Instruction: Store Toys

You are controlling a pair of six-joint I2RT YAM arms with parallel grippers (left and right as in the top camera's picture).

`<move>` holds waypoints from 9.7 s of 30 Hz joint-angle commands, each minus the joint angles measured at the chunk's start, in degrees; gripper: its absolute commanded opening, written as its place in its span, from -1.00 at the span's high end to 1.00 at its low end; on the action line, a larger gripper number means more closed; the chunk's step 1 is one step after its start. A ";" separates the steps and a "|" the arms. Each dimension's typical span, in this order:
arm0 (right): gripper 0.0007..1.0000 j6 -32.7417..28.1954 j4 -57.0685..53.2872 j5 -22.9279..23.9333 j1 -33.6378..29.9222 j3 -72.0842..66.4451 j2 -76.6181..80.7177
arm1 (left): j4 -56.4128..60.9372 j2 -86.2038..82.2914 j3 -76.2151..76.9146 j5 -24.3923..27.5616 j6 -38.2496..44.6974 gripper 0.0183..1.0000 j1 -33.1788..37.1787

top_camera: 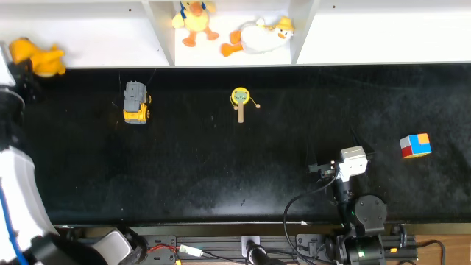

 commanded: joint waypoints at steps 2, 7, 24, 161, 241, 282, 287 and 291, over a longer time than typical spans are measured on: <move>-0.99 0.22 0.15 -0.35 0.31 -0.76 -0.50 | 0.39 5.46 4.94 -2.36 -1.73 0.84 -2.91; -0.99 0.22 0.15 -0.35 0.31 -0.76 -0.50 | 1.66 7.45 6.56 -6.21 -1.44 0.84 -6.05; -0.99 0.22 0.13 -0.35 0.31 -0.76 -0.50 | 3.61 13.31 11.13 -7.76 -2.45 0.93 -7.96; -0.99 0.22 0.15 -0.33 0.31 -0.74 -0.50 | -12.22 -3.23 -19.87 -23.76 -12.00 -1.00 -31.78; -0.99 0.22 0.15 -0.35 0.31 -0.74 -0.50 | 8.04 8.55 -4.55 -26.49 -11.63 0.18 -33.31; -0.99 0.22 0.15 -0.33 0.31 -0.76 -0.50 | 13.53 17.68 0.35 -26.77 -11.50 -1.00 -33.31; -0.99 0.22 0.15 -0.35 0.31 -0.76 -0.50 | 7.82 10.27 0.59 -26.80 -11.47 -1.00 -33.33; -0.99 0.22 0.15 -0.35 0.31 -0.76 -0.50 | -3.80 0.90 0.59 -26.80 -11.47 -1.00 -33.64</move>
